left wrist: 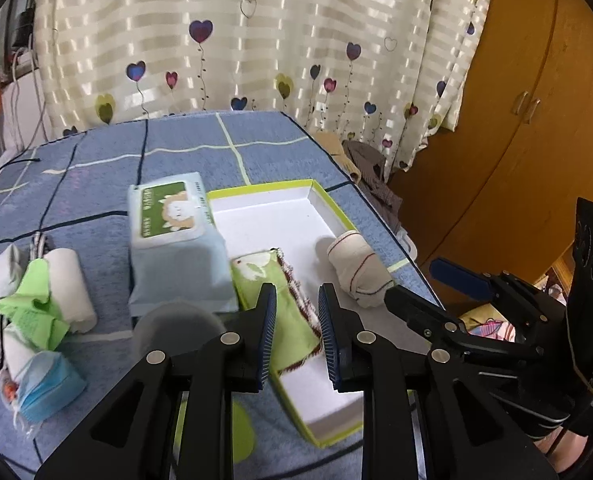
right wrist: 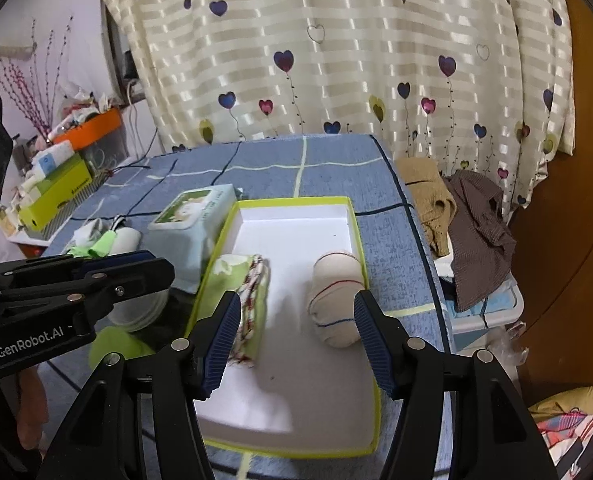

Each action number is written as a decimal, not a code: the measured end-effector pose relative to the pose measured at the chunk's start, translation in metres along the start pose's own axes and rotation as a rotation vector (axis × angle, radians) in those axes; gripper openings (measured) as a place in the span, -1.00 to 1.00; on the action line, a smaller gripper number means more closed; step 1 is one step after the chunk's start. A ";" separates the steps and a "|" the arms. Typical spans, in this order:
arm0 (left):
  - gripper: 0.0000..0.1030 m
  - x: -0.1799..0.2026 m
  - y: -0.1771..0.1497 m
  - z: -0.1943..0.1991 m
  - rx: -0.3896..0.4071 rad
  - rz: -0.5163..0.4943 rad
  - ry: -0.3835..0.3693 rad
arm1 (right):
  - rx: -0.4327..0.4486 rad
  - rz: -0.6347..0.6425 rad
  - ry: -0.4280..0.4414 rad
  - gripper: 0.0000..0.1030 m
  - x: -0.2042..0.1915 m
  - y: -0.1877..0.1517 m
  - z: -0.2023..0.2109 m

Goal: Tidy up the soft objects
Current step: 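Open both tools to release the towel and roll, then withdraw, then grasp the mesh bag with the left tool while the right tool grasps the green cloth, then lift the mesh bag and green cloth and carry both toward the white tray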

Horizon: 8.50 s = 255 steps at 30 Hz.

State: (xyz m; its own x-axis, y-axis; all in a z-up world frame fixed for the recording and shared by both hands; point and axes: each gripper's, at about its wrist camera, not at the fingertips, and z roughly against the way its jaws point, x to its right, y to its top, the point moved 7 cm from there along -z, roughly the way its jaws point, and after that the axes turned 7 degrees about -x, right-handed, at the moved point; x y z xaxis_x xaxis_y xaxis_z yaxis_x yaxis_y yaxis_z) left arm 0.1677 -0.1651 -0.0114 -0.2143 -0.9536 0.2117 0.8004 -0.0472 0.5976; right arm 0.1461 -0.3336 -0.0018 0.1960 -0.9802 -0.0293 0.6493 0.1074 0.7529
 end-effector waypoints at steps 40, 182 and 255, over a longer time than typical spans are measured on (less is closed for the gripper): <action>-0.56 -0.136 -0.085 0.104 0.142 0.203 0.137 | 0.004 0.226 0.174 0.15 -0.181 -0.017 0.029; -0.55 -0.213 -0.093 0.125 0.172 0.372 0.129 | 0.000 0.386 0.277 -0.92 -0.265 0.037 -0.014; -0.55 0.004 -0.017 0.031 0.032 -0.009 -0.052 | -0.091 -0.058 0.076 -0.92 0.008 -0.033 -0.019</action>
State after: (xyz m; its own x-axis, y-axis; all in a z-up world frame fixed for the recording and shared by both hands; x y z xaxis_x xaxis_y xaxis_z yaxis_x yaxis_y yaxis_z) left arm 0.1358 -0.1585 0.0033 -0.2508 -0.9363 0.2458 0.7802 -0.0451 0.6239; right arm 0.1401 -0.3416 -0.0397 0.2094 -0.9700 -0.1235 0.7247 0.0692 0.6856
